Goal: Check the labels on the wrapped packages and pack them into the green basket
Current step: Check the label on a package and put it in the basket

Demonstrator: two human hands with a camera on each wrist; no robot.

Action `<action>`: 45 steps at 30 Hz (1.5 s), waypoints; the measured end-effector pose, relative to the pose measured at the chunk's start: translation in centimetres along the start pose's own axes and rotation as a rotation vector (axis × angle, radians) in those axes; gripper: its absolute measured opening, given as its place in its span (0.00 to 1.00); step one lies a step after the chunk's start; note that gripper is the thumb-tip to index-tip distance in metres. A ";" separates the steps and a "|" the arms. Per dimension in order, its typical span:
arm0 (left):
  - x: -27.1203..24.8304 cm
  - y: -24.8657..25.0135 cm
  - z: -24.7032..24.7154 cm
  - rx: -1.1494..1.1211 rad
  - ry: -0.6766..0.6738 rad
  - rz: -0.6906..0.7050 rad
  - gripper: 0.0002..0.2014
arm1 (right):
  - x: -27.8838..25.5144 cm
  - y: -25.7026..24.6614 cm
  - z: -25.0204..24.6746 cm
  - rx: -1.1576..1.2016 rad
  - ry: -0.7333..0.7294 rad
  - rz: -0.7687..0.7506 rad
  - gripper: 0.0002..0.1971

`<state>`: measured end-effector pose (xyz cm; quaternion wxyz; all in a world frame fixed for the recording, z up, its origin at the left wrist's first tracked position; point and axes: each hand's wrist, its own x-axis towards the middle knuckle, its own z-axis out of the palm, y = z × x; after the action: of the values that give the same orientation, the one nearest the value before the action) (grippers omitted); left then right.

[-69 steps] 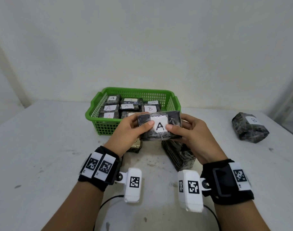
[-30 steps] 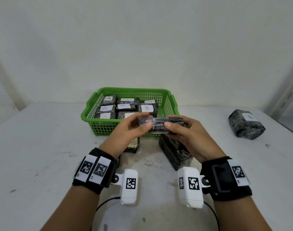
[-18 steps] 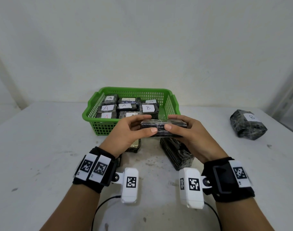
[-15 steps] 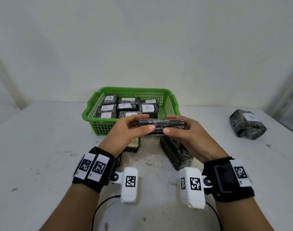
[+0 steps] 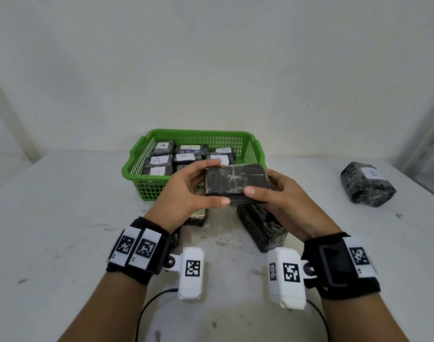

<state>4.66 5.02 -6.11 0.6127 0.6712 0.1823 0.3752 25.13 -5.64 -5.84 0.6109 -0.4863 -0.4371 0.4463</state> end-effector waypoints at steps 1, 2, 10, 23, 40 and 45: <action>0.0 0.0 0.1 -0.002 -0.019 0.015 0.41 | -0.1 -0.2 0.1 0.025 -0.007 0.034 0.36; -0.1 0.0 0.2 -0.004 -0.043 0.023 0.41 | -0.3 -0.3 0.2 0.049 -0.009 0.067 0.32; -0.1 0.3 0.9 -0.024 -0.004 -0.117 0.25 | -0.3 -0.2 0.3 0.020 0.066 0.056 0.22; 0.1 -0.1 0.8 -0.003 0.083 -0.062 0.18 | -0.3 -0.1 0.4 -0.070 0.031 0.046 0.24; 0.0 0.3 0.1 0.195 0.016 0.004 0.25 | -0.4 -1.0 0.4 0.004 0.106 -0.115 0.27; 0.2 0.1 0.4 0.117 0.051 0.022 0.26 | -0.9 -1.3 0.4 0.126 0.009 0.123 0.28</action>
<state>5.02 4.87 -5.98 0.5635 0.6980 0.2122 0.3876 24.72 -6.58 -4.59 0.6138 -0.4748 -0.3746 0.5074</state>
